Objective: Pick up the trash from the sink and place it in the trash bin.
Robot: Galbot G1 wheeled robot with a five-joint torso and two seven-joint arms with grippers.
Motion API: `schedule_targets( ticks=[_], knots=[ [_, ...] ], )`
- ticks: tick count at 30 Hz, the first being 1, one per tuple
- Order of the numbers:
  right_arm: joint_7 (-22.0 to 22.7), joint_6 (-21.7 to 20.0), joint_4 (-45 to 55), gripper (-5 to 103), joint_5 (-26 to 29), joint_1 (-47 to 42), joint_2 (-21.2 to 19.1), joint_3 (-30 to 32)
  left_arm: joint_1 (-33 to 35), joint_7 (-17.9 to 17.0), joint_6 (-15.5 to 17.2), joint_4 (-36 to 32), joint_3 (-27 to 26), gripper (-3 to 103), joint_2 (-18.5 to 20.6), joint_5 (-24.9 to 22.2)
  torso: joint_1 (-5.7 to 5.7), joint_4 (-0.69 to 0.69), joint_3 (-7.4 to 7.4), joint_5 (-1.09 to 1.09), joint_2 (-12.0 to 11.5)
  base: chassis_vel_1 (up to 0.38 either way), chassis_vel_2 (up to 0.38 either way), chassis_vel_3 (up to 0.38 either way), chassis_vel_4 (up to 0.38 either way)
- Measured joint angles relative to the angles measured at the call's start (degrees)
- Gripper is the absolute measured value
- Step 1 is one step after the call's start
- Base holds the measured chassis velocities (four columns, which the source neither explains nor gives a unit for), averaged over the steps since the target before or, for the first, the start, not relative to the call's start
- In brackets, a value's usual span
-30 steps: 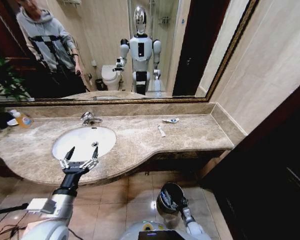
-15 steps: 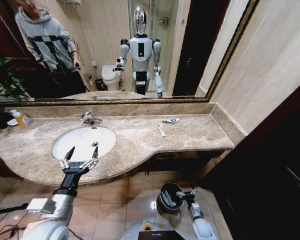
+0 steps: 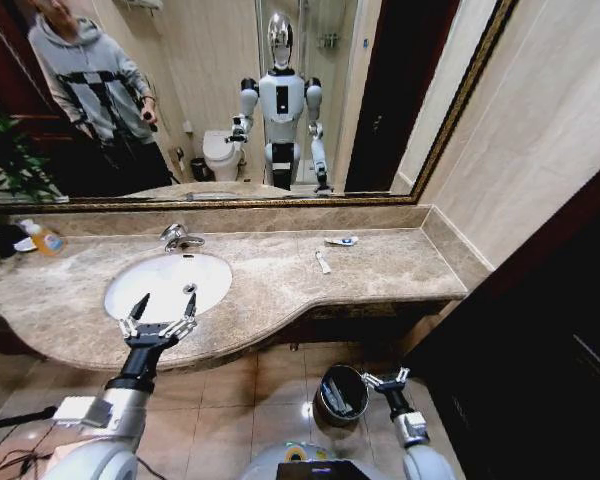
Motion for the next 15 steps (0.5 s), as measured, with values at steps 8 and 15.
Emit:
schedule_targets(
  ticks=[8,15],
  knots=[
    [0.0,-3.7,14.5,100,3.3,-2.2,-0.6,-0.4,0.0,0.0,0.0,0.0,0.0,100,0.0,0.0,0.00,0.00,0.00,-0.01,0.0,0.000,0.000,0.000,0.000],
    [0.1,-9.9,19.9,100,4.6,5.0,-4.3,-2.7,0.0,0.0,0.0,0.0,0.0,100,0.0,0.0,0.00,0.00,0.00,0.01,0.0,0.000,0.000,0.000,0.000]
  ],
)
